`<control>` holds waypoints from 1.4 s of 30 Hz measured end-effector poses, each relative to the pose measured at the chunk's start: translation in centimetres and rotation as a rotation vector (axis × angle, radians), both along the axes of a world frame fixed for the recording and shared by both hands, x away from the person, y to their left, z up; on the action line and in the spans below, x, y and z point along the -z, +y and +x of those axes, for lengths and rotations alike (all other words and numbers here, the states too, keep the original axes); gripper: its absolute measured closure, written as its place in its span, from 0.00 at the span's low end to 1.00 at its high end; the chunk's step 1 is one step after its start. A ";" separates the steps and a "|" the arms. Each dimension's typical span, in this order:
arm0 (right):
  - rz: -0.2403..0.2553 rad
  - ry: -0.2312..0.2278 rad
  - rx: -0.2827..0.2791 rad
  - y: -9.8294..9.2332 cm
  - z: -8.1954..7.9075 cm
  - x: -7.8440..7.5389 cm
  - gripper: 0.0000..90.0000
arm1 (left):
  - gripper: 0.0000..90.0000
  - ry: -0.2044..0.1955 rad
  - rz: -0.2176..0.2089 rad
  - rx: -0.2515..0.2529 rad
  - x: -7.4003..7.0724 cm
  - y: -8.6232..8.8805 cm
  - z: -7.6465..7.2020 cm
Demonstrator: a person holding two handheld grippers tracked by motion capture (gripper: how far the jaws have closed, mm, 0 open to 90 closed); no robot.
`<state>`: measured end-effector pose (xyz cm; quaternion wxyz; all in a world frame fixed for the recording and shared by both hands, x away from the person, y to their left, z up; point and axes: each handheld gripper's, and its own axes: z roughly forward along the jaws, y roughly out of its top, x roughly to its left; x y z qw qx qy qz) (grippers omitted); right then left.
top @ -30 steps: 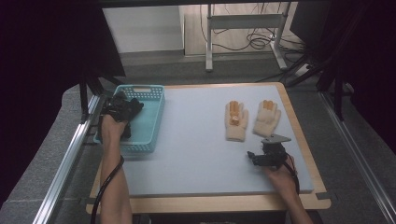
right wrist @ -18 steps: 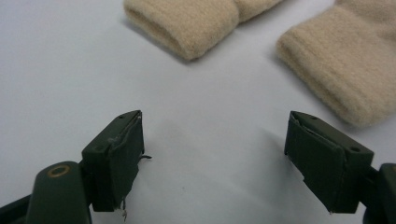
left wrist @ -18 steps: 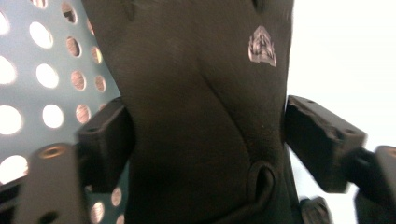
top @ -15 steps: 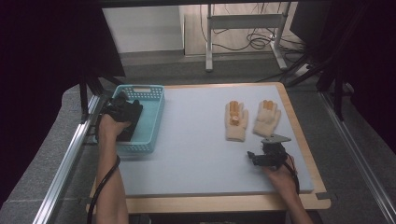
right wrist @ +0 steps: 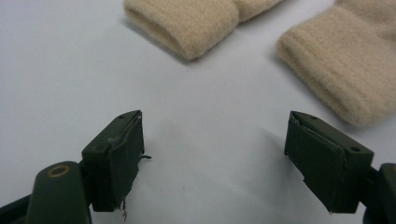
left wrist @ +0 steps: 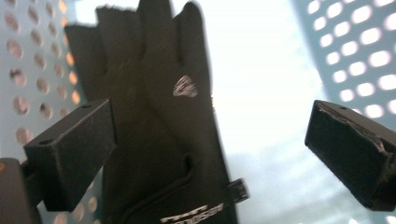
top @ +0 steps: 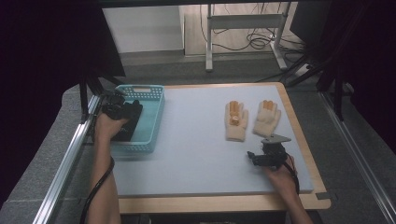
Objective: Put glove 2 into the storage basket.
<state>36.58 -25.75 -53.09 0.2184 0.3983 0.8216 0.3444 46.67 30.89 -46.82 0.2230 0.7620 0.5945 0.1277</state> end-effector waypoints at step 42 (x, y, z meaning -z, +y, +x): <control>-0.005 -0.005 0.002 0.1 -0.1 0.0 0.22 | 0.00 -0.331 -0.134 0.395 -2.8 -12.4 -9.9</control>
